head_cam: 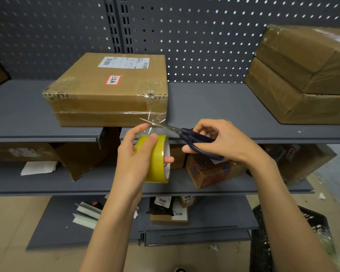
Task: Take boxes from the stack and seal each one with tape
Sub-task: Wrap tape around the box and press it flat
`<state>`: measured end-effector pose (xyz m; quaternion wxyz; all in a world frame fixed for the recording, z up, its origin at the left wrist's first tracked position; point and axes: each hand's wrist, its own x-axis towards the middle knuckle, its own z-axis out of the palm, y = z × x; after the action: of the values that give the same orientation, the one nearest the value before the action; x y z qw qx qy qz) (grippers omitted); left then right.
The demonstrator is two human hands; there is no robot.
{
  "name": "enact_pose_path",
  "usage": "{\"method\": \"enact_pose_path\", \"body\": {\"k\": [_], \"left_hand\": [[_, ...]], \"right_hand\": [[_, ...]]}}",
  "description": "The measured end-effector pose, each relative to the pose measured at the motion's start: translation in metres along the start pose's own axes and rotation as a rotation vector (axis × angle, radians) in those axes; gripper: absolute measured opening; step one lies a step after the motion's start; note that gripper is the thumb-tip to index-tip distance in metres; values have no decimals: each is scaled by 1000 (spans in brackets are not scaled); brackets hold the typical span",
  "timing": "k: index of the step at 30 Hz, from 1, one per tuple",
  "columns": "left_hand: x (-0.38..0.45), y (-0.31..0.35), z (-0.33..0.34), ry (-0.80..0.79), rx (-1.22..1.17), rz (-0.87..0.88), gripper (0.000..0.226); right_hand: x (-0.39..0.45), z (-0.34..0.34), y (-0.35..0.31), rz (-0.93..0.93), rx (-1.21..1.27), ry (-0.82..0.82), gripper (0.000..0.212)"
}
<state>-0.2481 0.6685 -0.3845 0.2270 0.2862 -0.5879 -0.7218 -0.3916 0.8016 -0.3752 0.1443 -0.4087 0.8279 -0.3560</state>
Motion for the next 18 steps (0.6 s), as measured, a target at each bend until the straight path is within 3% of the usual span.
{"method": "enact_pose_path", "body": {"k": [8, 18], "left_hand": [[1, 0, 0, -2, -4, 7, 31], [3, -3, -2, 14, -9, -25, 30]], "right_hand": [[3, -1, 2, -43, 32, -11, 65], [3, 0, 4, -47, 22, -6, 44]]}}
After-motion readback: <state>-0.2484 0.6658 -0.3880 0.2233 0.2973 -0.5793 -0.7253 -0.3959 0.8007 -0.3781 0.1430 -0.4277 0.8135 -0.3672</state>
